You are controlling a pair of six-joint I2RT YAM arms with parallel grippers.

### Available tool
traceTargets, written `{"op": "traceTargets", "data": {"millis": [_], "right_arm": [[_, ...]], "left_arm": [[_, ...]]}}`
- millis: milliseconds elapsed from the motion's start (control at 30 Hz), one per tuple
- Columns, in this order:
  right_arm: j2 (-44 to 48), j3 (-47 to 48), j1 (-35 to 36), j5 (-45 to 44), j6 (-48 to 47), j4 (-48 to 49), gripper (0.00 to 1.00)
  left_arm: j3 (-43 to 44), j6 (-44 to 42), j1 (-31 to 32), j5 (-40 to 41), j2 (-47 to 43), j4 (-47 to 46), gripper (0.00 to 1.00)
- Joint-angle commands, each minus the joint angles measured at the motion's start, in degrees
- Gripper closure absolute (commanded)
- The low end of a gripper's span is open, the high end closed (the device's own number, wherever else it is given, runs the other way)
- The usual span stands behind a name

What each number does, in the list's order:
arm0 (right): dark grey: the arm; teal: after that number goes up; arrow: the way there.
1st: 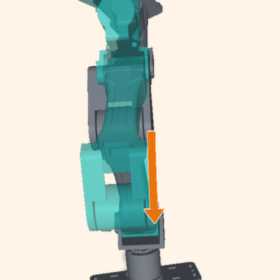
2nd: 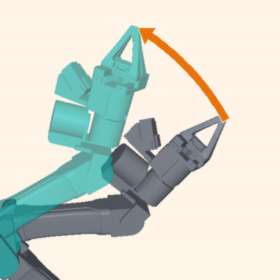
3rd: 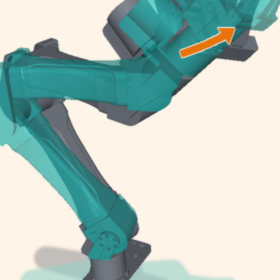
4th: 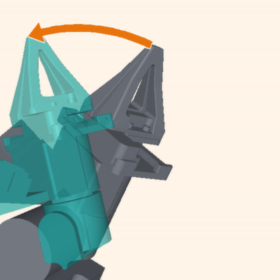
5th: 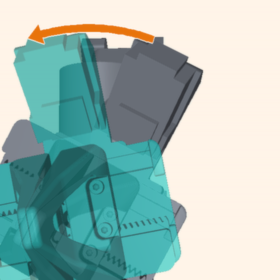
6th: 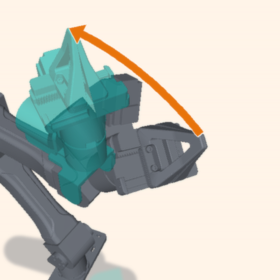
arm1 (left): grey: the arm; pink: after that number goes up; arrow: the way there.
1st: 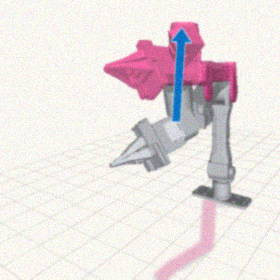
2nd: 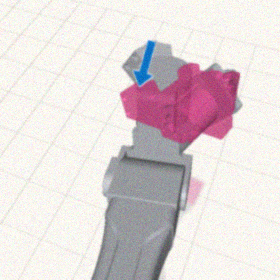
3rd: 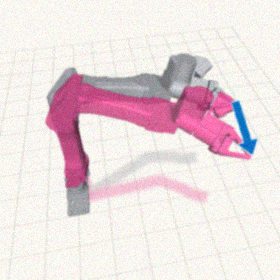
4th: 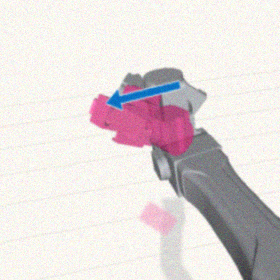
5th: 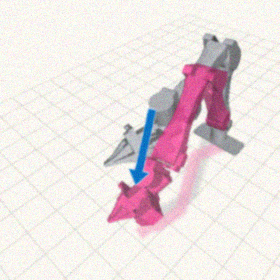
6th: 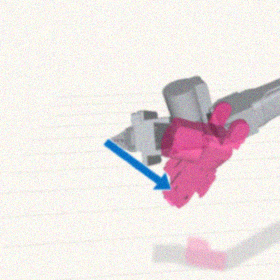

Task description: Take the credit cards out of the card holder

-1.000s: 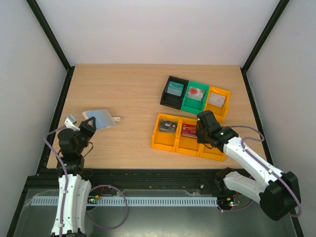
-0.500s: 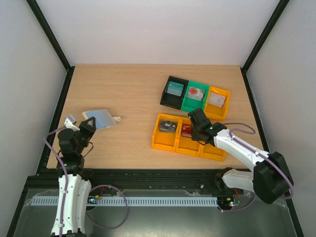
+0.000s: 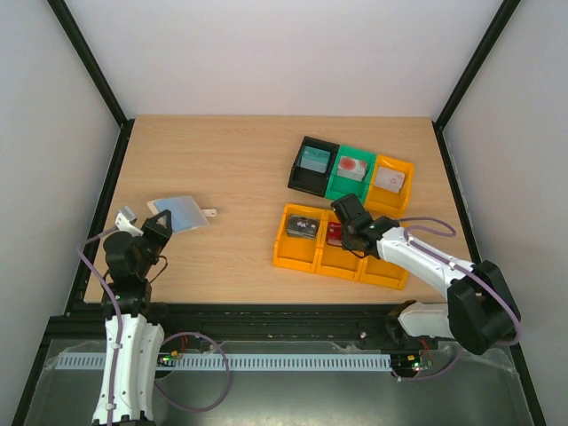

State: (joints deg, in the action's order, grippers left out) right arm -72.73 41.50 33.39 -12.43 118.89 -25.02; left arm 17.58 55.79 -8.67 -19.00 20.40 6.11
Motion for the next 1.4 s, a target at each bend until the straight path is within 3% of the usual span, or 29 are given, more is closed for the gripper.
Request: {"op": "traceTargets", "data": {"millis": [0,367,433,533,567,667,800,900,1000,1067,1167,1267,1367], "right_arm": [[-0.45,1.15,0.23,-3.9,8.32,-3.52,0.93],[5.54,2.41,1.55,-0.19,5.88,-4.63,0.65],[7.75,3.38,1.65,0.21,5.53,-6.2,0.51],[11.87,3.72,1.65,1.19,5.71,-6.62,0.06],[13.17,3.87,1.66,0.49,5.28,-5.94,0.0],[15.39,6.65,1.59,-5.0,-1.07,-4.92,0.01],[13.93,13.32,1.51,-11.64,-19.12,-2.52,0.01],[10.63,18.2,1.42,-11.41,-36.63,2.26,0.01],[6.35,24.54,1.42,-11.4,-50.37,1.31,0.01],[5.16,27.2,1.41,-12.32,-55.94,0.53,0.01],[5.54,27.58,1.29,-13.43,-62.23,2.83,0.01],[7.0,26.52,0.54,-14.16,-64.47,4.45,0.01],[8.21,26.18,0.02,-13.68,-67.07,4.56,0.01]], "left_arm": [[-0.76,0.49,-0.34,0.45,-0.54,-0.2,0.98],[-0.89,0.25,-0.34,0.86,-0.32,0.28,0.98],[-1.17,0.02,-0.38,0.96,-0.28,0.16,0.98],[-2.27,-0.13,-0.46,0.64,-0.06,-0.39,0.98],[-2.72,-0.3,-0.47,0.22,0.02,-0.86,0.98],[-3.63,-0.89,-0.47,-1.79,0.67,-2.96,0.98],[-4.05,-3.21,-0.14,-7.23,2.47,-8.87,0.98],[-0.46,-14.57,1.93,-10.25,3.76,-11.28,0.98],[6.07,-31.64,3.99,-8.85,6.72,-5.24,0.98],[9.35,-40.53,4.95,-8.67,9.89,-0.81,0.97],[9.41,-50.01,5.85,-15.51,16.06,3.95,0.93],[8.13,-50.31,6.29,-17.82,18.61,2.54,0.92],[9.64,-51.96,6.47,-12.68,19.62,3.14,0.91]]}}
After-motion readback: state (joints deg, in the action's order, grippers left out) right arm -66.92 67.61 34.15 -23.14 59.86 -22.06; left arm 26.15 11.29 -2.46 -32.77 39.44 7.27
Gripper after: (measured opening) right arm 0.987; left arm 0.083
